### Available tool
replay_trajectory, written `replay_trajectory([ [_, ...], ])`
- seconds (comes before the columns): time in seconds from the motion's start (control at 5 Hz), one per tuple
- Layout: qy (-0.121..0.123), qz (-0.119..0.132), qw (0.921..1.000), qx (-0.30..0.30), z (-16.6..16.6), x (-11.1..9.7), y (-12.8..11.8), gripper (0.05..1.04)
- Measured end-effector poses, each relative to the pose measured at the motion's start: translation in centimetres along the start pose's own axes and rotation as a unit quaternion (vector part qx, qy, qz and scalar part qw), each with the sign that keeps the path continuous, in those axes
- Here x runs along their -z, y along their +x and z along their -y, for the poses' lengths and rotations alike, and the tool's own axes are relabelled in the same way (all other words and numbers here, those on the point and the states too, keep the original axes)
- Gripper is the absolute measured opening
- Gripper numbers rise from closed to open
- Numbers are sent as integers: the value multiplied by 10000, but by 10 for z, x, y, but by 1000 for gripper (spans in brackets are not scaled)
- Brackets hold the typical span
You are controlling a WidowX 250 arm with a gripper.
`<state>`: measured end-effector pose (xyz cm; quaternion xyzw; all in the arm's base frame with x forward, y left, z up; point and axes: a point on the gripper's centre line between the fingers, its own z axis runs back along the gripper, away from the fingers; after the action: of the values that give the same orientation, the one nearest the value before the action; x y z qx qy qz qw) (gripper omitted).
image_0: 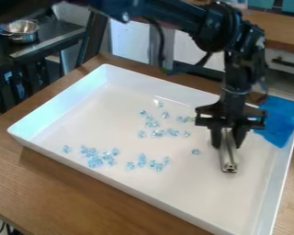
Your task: Sweep into pile
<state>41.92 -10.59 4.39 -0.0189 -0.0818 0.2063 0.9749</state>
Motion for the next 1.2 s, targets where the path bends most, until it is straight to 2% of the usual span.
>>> replay_trajectory([
  [0.4,24,-42,10000,67,-28,3,-5,381],
  [0.8,-23,96,9999,-77,-47,5,-4,381],
  [1.2,-37,-93,9995,-308,-94,0,2,381],
])
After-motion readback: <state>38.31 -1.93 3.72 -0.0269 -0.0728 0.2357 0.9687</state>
